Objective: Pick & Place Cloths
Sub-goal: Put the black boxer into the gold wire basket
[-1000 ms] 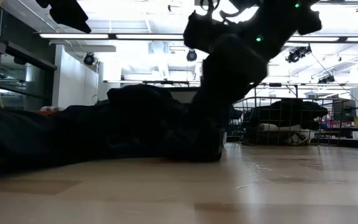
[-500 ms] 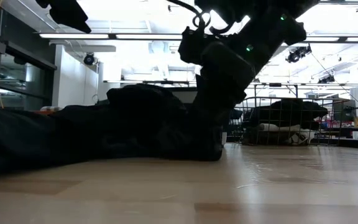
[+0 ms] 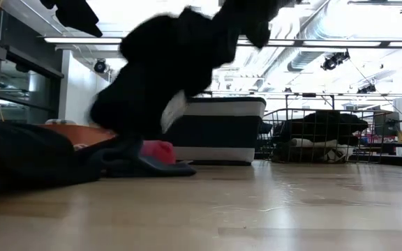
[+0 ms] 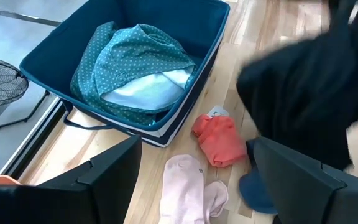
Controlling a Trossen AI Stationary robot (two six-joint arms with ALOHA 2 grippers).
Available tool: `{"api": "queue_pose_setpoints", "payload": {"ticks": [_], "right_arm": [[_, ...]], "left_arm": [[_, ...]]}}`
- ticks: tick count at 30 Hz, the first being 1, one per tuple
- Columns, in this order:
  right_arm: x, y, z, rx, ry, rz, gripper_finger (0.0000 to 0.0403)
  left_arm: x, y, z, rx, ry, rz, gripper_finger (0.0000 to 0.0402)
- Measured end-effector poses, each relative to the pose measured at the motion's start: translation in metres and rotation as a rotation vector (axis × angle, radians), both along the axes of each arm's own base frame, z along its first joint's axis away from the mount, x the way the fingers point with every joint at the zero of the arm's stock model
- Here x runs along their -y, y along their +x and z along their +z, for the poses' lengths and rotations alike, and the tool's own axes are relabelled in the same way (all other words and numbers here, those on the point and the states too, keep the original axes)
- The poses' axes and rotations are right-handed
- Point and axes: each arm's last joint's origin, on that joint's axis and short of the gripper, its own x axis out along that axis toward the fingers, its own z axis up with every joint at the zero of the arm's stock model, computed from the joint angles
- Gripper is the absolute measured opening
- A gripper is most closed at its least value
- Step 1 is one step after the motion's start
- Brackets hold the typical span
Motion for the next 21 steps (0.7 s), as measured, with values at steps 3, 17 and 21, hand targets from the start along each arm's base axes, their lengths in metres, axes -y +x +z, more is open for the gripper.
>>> {"api": "queue_pose_setpoints", "payload": {"ticks": [3,17,21], "right_arm": [[0.002,-0.013,0.027,0.094,-0.052,-0.059,0.0015],[0.026,-0.061,0.093,0.326,-0.320,-0.672,0.0015],[0.031,-0.069,0.100,0.322,-0.406,-0.811,0.0015]], "left_arm": [[0.000,0.000,0.000,0.000,0.000,0.000,0.0306],[0.000,0.000,0.000,0.000,0.000,0.000,0.0306],[0.000,0.000,0.000,0.000,0.000,0.000,0.0306]]}}
